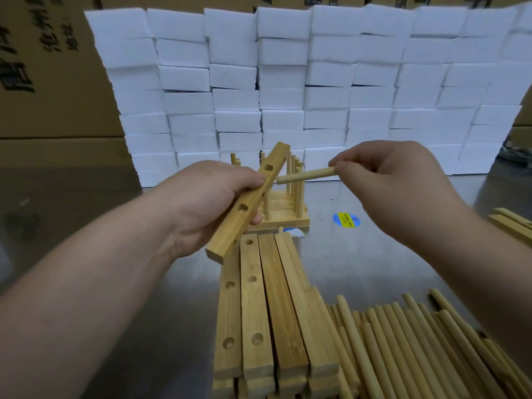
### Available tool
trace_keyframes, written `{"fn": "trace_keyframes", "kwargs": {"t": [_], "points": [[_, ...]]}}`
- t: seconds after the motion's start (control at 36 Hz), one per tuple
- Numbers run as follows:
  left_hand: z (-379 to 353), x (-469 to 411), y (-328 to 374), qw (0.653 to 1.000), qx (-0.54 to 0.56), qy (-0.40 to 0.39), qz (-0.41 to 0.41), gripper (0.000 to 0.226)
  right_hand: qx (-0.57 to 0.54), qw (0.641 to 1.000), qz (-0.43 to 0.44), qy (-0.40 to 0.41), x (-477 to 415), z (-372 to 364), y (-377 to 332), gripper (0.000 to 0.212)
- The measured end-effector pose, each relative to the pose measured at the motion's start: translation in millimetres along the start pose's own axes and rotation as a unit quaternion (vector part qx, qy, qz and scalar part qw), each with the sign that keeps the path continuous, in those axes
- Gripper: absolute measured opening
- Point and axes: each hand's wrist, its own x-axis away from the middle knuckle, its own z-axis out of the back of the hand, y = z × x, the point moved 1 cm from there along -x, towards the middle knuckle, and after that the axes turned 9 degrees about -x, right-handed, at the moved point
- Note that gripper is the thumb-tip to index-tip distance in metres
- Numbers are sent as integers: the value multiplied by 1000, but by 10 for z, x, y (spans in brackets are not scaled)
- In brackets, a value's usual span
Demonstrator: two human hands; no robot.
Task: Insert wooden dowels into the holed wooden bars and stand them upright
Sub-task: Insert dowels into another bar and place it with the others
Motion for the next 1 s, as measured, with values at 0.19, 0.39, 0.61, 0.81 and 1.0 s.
{"fn": "trace_keyframes", "kwargs": {"t": [0.19, 0.39, 0.61, 0.81, 1.0], "points": [[11, -33, -10, 1000, -12, 1, -15, 21, -38, 999, 22, 21, 15, 40, -56, 26], [-24, -50, -10, 998, 63, -14, -17, 23, -12, 1000, 19, 19, 34, 27, -84, 30], [-15, -49, -37, 997, 74, -23, -29, 33, 6, 999, 10, 31, 34, 43, -111, 29], [-39, -35, -9, 996, 69, -33, -45, 30, 11, 1000, 24, -2, 40, 47, -133, 30], [-1, -13, 31, 995, 44, -33, -78, 27, 54, 996, 28, -63, 46, 26, -118, 18]]}}
